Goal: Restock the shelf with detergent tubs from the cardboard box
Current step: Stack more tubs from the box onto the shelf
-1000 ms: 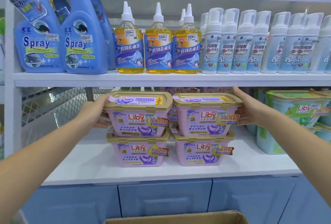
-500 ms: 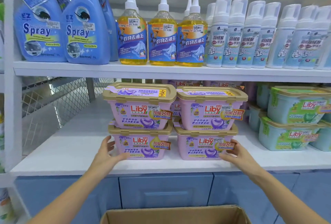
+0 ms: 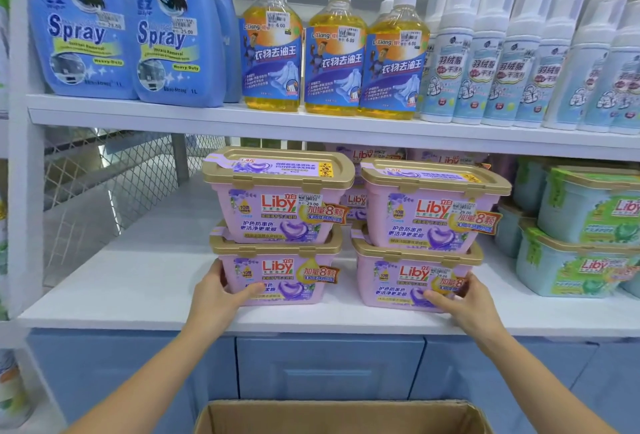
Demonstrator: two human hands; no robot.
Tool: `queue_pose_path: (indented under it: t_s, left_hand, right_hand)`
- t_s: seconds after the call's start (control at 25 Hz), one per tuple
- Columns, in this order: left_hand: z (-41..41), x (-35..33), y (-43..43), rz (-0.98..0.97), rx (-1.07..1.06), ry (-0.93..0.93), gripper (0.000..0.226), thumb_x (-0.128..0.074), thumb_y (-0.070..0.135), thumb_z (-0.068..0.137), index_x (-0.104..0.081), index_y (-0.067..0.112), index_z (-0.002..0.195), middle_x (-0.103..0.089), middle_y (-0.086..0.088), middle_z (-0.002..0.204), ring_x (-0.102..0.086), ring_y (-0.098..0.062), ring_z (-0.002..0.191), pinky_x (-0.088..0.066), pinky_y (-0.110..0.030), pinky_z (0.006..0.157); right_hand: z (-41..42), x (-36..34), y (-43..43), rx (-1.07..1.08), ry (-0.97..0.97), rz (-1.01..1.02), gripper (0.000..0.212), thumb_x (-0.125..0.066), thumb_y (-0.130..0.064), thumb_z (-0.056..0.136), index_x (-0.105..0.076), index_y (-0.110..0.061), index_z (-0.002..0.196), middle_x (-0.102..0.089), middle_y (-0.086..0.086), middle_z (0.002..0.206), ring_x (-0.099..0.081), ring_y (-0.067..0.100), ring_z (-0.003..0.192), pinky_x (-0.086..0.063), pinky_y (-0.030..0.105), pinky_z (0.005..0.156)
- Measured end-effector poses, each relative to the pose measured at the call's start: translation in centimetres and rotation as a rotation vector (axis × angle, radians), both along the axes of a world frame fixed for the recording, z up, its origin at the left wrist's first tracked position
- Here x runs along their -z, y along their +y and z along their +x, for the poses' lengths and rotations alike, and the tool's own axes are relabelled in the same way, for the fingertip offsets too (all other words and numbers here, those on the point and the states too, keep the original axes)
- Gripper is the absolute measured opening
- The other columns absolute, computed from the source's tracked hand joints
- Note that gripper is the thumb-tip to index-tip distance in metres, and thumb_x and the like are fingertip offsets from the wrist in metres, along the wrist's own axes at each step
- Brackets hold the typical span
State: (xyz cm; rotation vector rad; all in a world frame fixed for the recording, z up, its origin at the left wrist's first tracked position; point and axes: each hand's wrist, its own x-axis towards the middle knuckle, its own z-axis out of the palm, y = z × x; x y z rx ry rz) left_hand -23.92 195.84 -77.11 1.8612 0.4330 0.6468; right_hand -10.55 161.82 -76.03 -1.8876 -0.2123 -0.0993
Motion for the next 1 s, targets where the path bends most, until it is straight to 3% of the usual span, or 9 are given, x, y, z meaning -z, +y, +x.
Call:
queue_pose_path:
  t_s: [0.08, 0.16, 0.24, 0.36, 0.52, 0.64, 0.72, 0.84, 1.0]
  left_hand:
    - [-0.8, -0.1, 0.7, 0.015, 0.031, 0.037, 0.054, -0.079, 0.023, 0.069, -0.05, 0.017, 0.114, -0.064, 0.007, 0.099, -0.062, -0.017, 0.096, -0.052, -0.035, 0.087]
    - [-1.8, -0.5, 1.8, 0.012, 0.067, 0.043, 0.081, -0.078, 0.045, 0.058, -0.045, 0.016, 0.126, -0.06, 0.004, 0.116, -0.057, -0.019, 0.114, -0.043, -0.04, 0.102]
    - [-3.0, -2.2, 3.1, -0.069, -0.025, -0.119, 0.101, -0.069, 0.052, 0.051, -0.035, 0.013, 0.138, -0.051, -0.003, 0.126, -0.047, -0.023, 0.126, -0.036, -0.035, 0.105]
    - [-3.6, -6.4, 4.7, -0.063, -0.048, -0.364, 0.093, -0.065, 0.049, 0.055, -0.034, 0.019, 0.137, -0.048, -0.003, 0.126, -0.048, -0.019, 0.121, -0.034, -0.038, 0.108]
    - [-1.7, -10.1, 4.2, 0.077, 0.195, -0.303, 0.092, -0.07, 0.045, 0.052, -0.038, 0.021, 0.135, -0.058, 0.009, 0.121, -0.055, 0.001, 0.111, -0.041, -0.016, 0.095]
    - [-0.5, -9.8, 3.3, 0.096, 0.177, -0.287, 0.058, -0.071, 0.047, 0.06, -0.052, 0.032, 0.113, -0.067, 0.019, 0.103, -0.061, 0.005, 0.099, -0.048, -0.031, 0.091]
    - [0.1, -9.1, 2.9, 0.046, 0.191, -0.268, 0.039, -0.07, 0.048, 0.072, -0.05, 0.04, 0.104, -0.069, 0.028, 0.093, -0.064, 0.005, 0.092, -0.052, -0.039, 0.087]
    - [0.2, -9.0, 2.2, 0.033, 0.189, -0.259, 0.044, -0.06, 0.066, 0.066, -0.047, 0.046, 0.103, -0.07, 0.028, 0.092, -0.067, 0.005, 0.087, -0.057, -0.029, 0.076]
    - [0.0, -9.1, 1.4, 0.09, 0.137, -0.224, 0.042, -0.054, 0.065, 0.072, -0.045, 0.043, 0.106, -0.067, 0.031, 0.088, -0.064, 0.015, 0.079, -0.058, -0.022, 0.069]
  right_hand:
    - [0.1, 0.0, -0.1, -0.004, -0.007, -0.009, 0.044, -0.081, -0.013, 0.066, -0.055, -0.013, 0.101, -0.066, -0.004, 0.089, -0.062, 0.021, 0.088, -0.047, 0.033, 0.077]
    - [0.3, 0.2, -0.1, -0.009, -0.006, -0.008, 0.044, -0.08, -0.014, 0.067, -0.055, -0.012, 0.102, -0.066, -0.004, 0.09, -0.062, 0.02, 0.089, -0.047, 0.035, 0.079]
    - [0.3, 0.4, 0.0, -0.009, 0.001, -0.001, 0.045, -0.079, -0.014, 0.068, -0.054, -0.011, 0.105, -0.066, -0.001, 0.092, -0.062, 0.019, 0.089, -0.047, 0.035, 0.079]
    - [0.3, 0.5, 0.1, 0.001, 0.007, 0.007, 0.043, -0.077, -0.015, 0.071, -0.053, -0.012, 0.106, -0.065, 0.004, 0.096, -0.059, 0.016, 0.085, -0.045, 0.035, 0.077]
    - [0.2, 0.5, 0.1, 0.001, 0.009, 0.029, 0.041, -0.075, -0.015, 0.073, -0.051, -0.014, 0.105, -0.063, 0.007, 0.099, -0.058, 0.023, 0.09, -0.047, 0.029, 0.066]
    - [0.2, 0.7, 0.1, 0.007, 0.013, 0.017, 0.041, -0.076, -0.016, 0.073, -0.053, -0.013, 0.106, -0.064, 0.008, 0.1, -0.058, 0.028, 0.092, -0.045, 0.028, 0.055]
    - [0.2, 0.7, 0.0, 0.011, 0.013, 0.004, 0.041, -0.076, -0.017, 0.073, -0.053, -0.013, 0.106, -0.064, 0.008, 0.1, -0.058, 0.028, 0.091, -0.045, 0.028, 0.053]
    - [0.3, 0.8, 0.0, 0.009, 0.015, -0.009, 0.042, -0.076, -0.02, 0.073, -0.053, -0.014, 0.108, -0.064, 0.007, 0.101, -0.059, 0.028, 0.093, -0.046, 0.028, 0.054]
    - [0.3, 0.8, 0.0, 0.006, 0.007, -0.017, 0.042, -0.076, -0.02, 0.073, -0.053, -0.015, 0.107, -0.065, 0.007, 0.101, -0.059, 0.026, 0.09, -0.046, 0.026, 0.055]
